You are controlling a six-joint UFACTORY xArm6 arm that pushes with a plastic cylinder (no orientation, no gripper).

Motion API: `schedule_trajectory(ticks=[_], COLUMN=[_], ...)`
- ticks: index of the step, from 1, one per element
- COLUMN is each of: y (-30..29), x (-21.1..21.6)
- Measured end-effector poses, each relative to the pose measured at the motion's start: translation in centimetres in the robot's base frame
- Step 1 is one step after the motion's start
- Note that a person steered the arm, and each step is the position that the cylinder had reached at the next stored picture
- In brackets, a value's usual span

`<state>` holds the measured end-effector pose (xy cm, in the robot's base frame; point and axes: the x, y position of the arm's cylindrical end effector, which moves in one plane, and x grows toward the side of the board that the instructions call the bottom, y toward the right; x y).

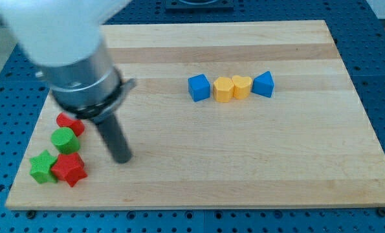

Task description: Push blue cube from center to bottom left

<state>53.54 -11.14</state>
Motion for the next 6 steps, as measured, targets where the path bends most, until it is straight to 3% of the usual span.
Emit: schedule_trajectory(ticks=[1, 3, 4, 5, 6], y=[2.0, -1.4, 4.4, 12.4, 13.5], x=[-5.3, -16.5, -21.3, -21.6, -19.2])
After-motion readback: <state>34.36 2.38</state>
